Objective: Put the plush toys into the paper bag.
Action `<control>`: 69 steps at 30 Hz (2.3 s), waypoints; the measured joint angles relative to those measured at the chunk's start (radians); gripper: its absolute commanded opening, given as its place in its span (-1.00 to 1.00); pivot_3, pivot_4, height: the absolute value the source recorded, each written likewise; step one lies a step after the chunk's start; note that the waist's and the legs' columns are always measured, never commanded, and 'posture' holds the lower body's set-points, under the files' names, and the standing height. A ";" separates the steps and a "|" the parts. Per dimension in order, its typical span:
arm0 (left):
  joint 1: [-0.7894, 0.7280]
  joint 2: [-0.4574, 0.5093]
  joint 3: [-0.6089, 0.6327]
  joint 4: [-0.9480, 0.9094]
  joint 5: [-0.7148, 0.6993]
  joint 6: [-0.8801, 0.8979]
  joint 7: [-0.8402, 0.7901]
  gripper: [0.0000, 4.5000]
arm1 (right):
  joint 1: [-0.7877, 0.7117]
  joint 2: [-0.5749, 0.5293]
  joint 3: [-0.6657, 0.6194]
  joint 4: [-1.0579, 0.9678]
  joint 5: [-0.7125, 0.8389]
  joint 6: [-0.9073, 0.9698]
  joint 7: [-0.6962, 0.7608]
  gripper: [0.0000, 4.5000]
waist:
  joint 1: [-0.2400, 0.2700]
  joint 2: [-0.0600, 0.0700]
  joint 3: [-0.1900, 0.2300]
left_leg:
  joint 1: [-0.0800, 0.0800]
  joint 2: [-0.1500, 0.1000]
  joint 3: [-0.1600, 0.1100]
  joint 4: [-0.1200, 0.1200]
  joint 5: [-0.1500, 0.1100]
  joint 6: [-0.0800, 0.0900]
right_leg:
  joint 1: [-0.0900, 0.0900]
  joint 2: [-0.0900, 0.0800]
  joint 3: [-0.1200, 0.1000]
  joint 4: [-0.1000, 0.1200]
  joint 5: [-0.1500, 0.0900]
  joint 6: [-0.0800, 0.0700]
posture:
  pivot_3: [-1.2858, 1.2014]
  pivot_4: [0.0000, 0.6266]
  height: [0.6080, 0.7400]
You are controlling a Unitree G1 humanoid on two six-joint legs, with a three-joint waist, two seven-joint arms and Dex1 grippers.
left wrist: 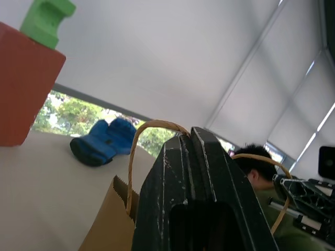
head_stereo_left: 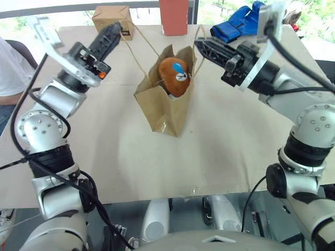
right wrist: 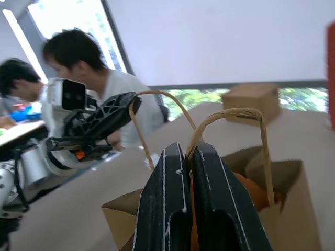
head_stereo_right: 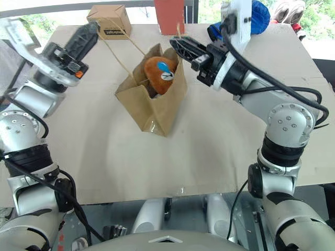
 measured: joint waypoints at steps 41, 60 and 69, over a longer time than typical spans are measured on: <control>0.437 -0.006 -0.064 -0.402 0.248 0.037 -0.210 0.99 | 0.174 0.050 0.487 0.296 -0.490 -0.467 0.385 -1.00 | 0.001 -0.001 0.001 | 0.001 0.001 0.001 0.000 0.000 0.000 | -0.001 0.000 0.002 0.002 -0.001 -0.002 | 0.03 -0.52 1.00; 0.356 -0.190 -0.241 -0.293 0.589 -0.264 -0.044 -0.98 | 0.350 -0.040 0.450 0.143 -0.607 -0.562 0.419 -1.00 | 0.003 -0.002 0.001 | 0.000 0.000 0.001 0.002 0.000 0.000 | -0.001 0.000 0.001 0.002 0.000 0.000 | 0.03 -0.52 1.00; 0.008 0.012 -0.306 0.219 0.601 -0.530 -0.735 -1.00 | 0.708 -0.327 0.122 -0.197 -0.519 -0.582 0.524 0.59 | 0.008 -0.001 0.001 | 0.001 -0.001 0.001 0.003 0.000 0.000 | 0.001 -0.001 0.001 0.000 -0.002 -0.003 | 0.03 -0.52 1.00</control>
